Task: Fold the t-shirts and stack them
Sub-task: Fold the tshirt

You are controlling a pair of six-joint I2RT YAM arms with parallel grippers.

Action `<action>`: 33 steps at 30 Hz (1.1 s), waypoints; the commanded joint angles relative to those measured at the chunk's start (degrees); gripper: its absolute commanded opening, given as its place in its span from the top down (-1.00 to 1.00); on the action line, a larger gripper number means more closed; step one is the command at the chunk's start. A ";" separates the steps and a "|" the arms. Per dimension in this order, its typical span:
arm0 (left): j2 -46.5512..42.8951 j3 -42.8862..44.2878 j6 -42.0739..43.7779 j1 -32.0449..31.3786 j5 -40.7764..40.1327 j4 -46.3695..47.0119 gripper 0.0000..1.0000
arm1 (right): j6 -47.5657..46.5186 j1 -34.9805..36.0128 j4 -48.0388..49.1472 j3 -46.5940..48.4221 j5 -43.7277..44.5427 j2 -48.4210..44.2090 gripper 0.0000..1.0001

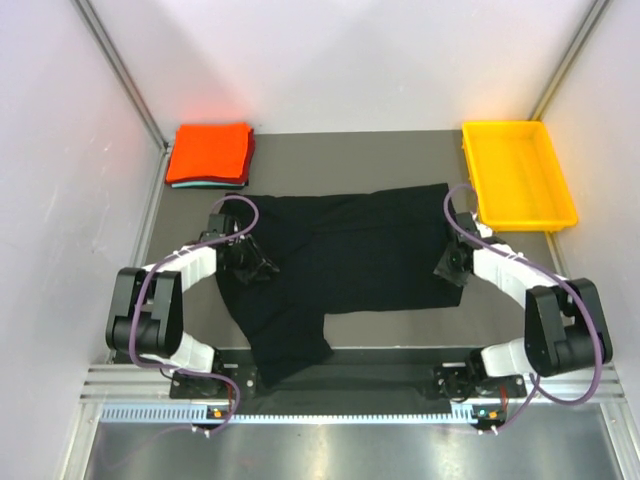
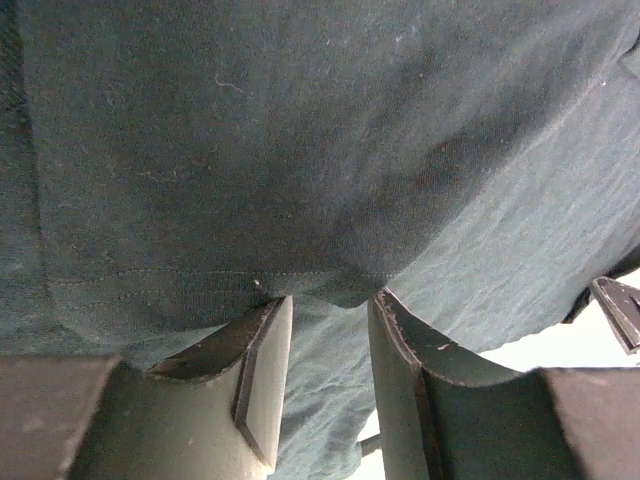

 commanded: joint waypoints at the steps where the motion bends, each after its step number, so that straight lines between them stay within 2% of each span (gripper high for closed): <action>1: 0.16 -0.96 0.90 -0.02 -2.83 2.52 0.17 | -0.59 -4.39 -6.16 -0.64 9.30 -4.89 0.48; 3: 1.04 -0.70 1.43 0.07 -5.37 1.82 0.17 | 2.12 -6.68 -10.30 -0.98 14.67 -6.92 0.42; 7: 1.57 -1.22 1.17 0.07 -6.71 2.34 0.17 | 1.26 -14.40 -11.19 -2.22 14.88 -8.25 0.41; 13: 0.25 -1.49 0.81 0.07 -5.04 2.35 0.18 | -2.34 -16.54 -12.51 2.17 13.48 -10.35 0.36; 15: -1.50 -0.70 0.90 0.07 -4.08 1.38 0.17 | -2.95 -15.66 -13.21 4.72 11.72 -10.79 0.36; 19: -6.86 3.50 0.90 0.16 -3.36 -2.39 0.11 | -1.47 -4.62 -12.51 8.68 10.93 -11.85 0.35; 22: -9.59 7.54 1.86 0.86 -6.43 -5.47 0.03 | -1.02 0.76 -5.76 9.21 8.03 -10.28 0.33; 27: -7.05 14.50 5.91 5.33 -12.15 -12.06 0.00 | -5.32 1.39 2.95 13.95 3.63 -1.67 0.31; 33: -4.24 15.38 4.16 13.94 -9.17 -9.79 0.02 | -4.02 1.30 5.25 15.01 2.13 8.88 0.39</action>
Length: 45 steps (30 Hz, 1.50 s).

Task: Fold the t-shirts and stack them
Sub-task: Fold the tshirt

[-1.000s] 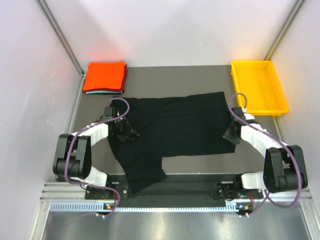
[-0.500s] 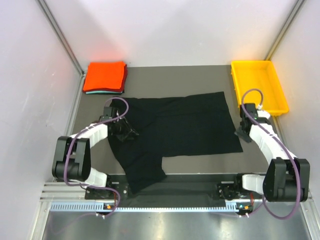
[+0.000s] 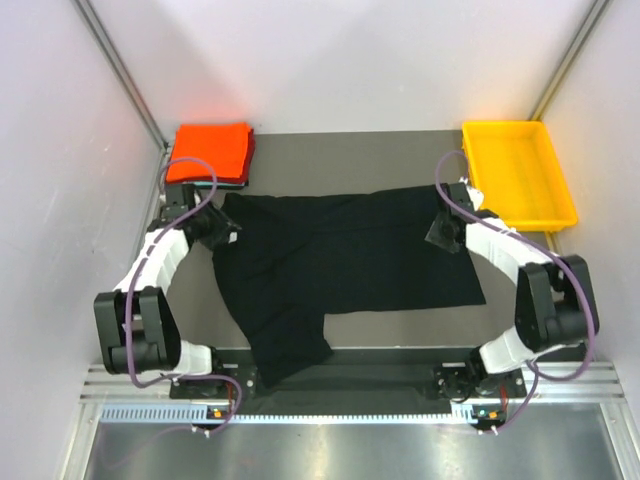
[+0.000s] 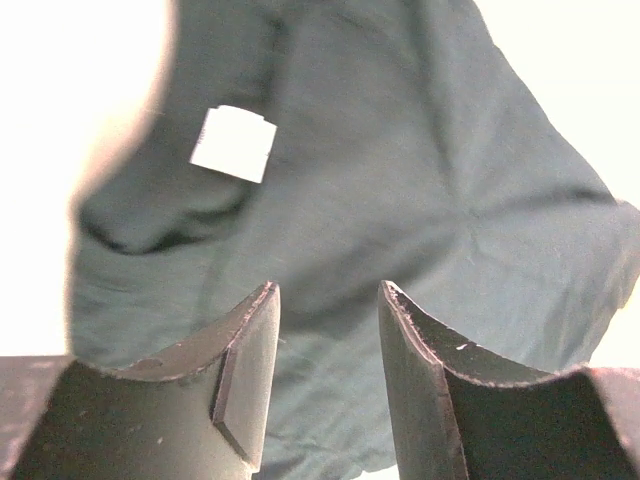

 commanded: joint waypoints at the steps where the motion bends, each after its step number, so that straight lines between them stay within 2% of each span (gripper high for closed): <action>1: 2.28 1.35 0.18 4.29 0.14 -0.76 0.02 | 0.27 0.17 2.58 0.50 0.57 3.05 0.39; 6: 7.81 4.78 0.09 8.43 2.95 2.05 0.02 | 0.62 -3.08 5.92 -5.56 0.06 4.20 0.41; 9: 10.98 6.98 -0.79 8.34 3.74 1.97 0.03 | 0.36 -5.36 6.10 -7.68 -0.29 4.29 0.42; 19: 14.32 3.46 -0.35 8.34 9.18 8.64 0.10 | -0.16 -10.90 6.62 -13.83 0.24 0.60 0.42; 23: 15.02 5.39 -0.35 8.34 7.97 11.19 0.07 | -0.96 -14.75 7.06 -15.06 -0.29 0.25 0.42; 30: 21.43 11.81 0.09 8.34 7.70 17.51 0.06 | -1.92 -15.65 9.17 -16.82 -1.87 -3.00 0.42; 39: 28.03 11.64 -0.96 8.34 13.93 31.39 -0.07 | -3.15 -15.74 11.02 -15.94 -3.19 -1.86 0.41; 45: 31.46 12.60 -1.05 8.34 14.64 33.43 -0.03 | -3.51 -16.35 11.55 -15.77 -2.93 -1.34 0.42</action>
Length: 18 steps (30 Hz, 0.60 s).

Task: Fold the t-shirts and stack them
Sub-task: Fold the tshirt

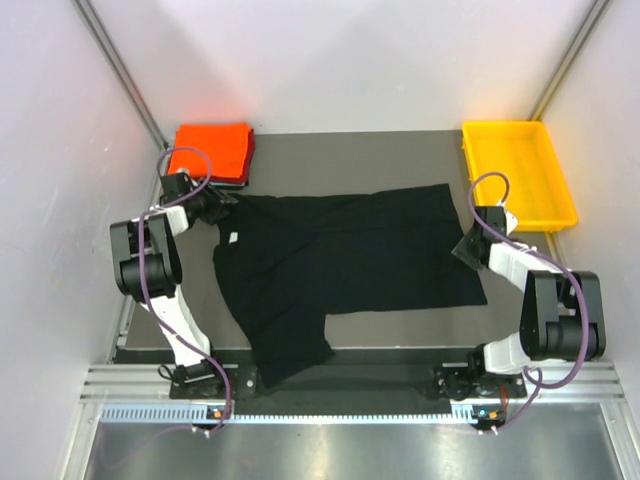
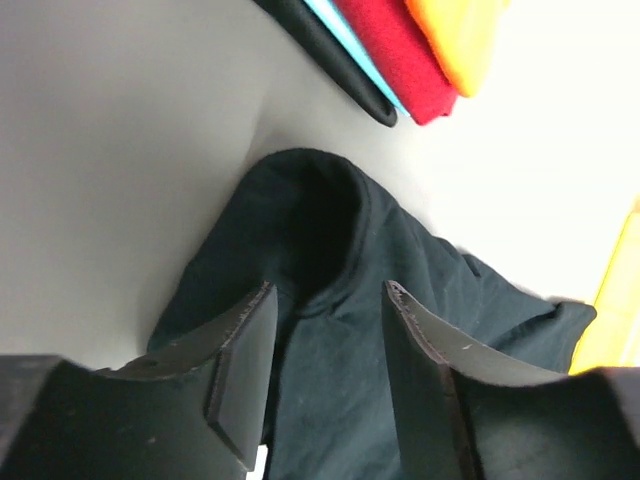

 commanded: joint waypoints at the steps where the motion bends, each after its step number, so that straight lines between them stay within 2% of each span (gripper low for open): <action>1: 1.93 1.74 -0.22 0.08 1.73 6.03 -0.01 | -1.95 -1.97 -2.01 -1.21 2.65 1.44 0.41; 6: 3.52 1.40 -1.46 0.08 -0.64 4.89 0.19 | -2.13 -3.73 -0.86 -2.79 2.38 0.56 0.42; 11: 3.69 0.42 -2.24 -0.01 -2.57 4.54 0.27 | -2.66 -5.14 -0.42 -3.67 1.77 0.47 0.42; 12: 3.61 0.51 -2.60 0.08 -3.36 3.49 0.44 | -2.66 -5.40 -0.42 -3.76 1.68 0.39 0.42; 14: 3.34 -0.01 -4.26 0.08 -6.34 0.33 0.52 | -2.39 -5.67 -0.77 -3.76 2.03 0.30 0.43; 18: 1.15 -2.99 -7.60 0.08 -10.73 -1.87 0.49 | -2.04 -6.19 -2.44 -3.15 3.08 0.56 0.44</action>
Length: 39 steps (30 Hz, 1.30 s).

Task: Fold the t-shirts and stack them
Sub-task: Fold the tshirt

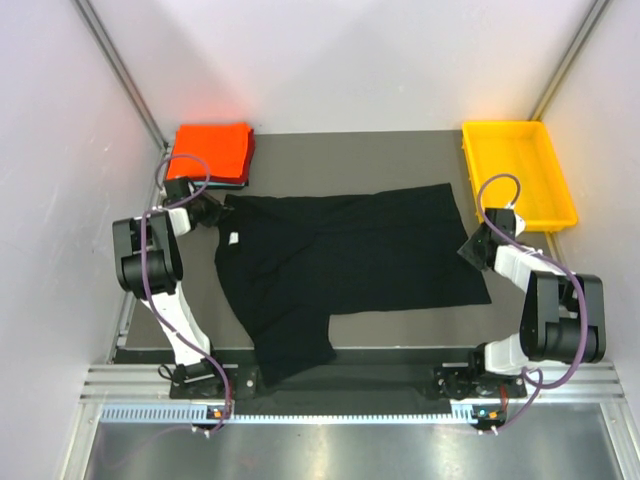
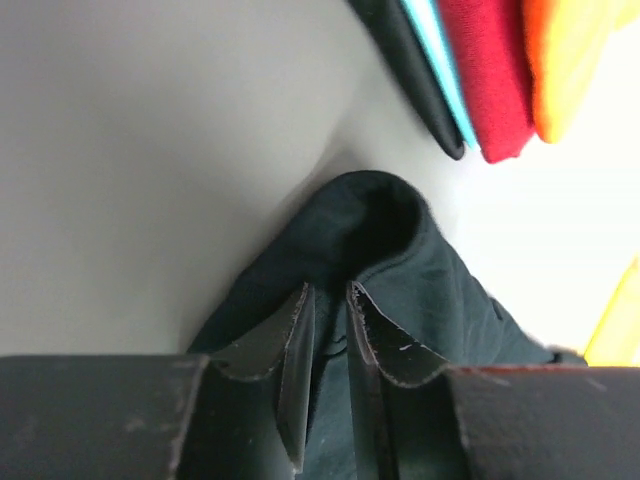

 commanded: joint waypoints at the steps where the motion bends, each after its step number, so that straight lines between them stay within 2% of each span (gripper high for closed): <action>1: -2.39 -3.31 -3.39 0.08 -6.75 -2.87 0.49 | -1.74 -2.19 -4.96 -1.81 6.45 1.11 0.44; 5: -4.24 -7.44 -5.76 0.08 -5.79 0.74 0.48 | -1.38 -2.20 -4.52 -2.95 4.96 -0.64 0.45; 10: -8.89 -10.08 -8.05 0.08 -5.96 0.74 0.42 | -0.94 -2.20 -3.46 -4.45 3.64 -3.46 0.43; 15: -12.59 -4.38 -2.35 -0.36 -8.25 -6.19 0.25 | -2.52 -2.11 -5.56 -0.77 1.27 -4.69 0.40; 18: -12.33 -1.91 0.38 -0.62 -4.22 -5.41 0.11 | -2.79 -1.76 -6.10 0.56 -0.93 -6.27 0.38; 21: -10.66 -1.64 2.23 -1.32 0.09 -0.24 0.03 | -2.35 -0.36 -5.84 0.82 -2.69 -8.03 0.36; 26: -5.67 -1.21 1.88 -1.33 4.49 4.95 0.00 | -1.39 4.56 -1.72 0.39 -4.09 -7.34 0.35; 31: -0.56 3.53 0.91 -1.50 6.86 3.74 0.05 | -2.44 8.79 1.63 2.75 -8.04 -3.64 0.35; 39: 0.94 3.98 1.62 -1.50 2.13 -1.19 0.14 | -1.74 11.16 6.82 8.11 -10.16 2.50 0.34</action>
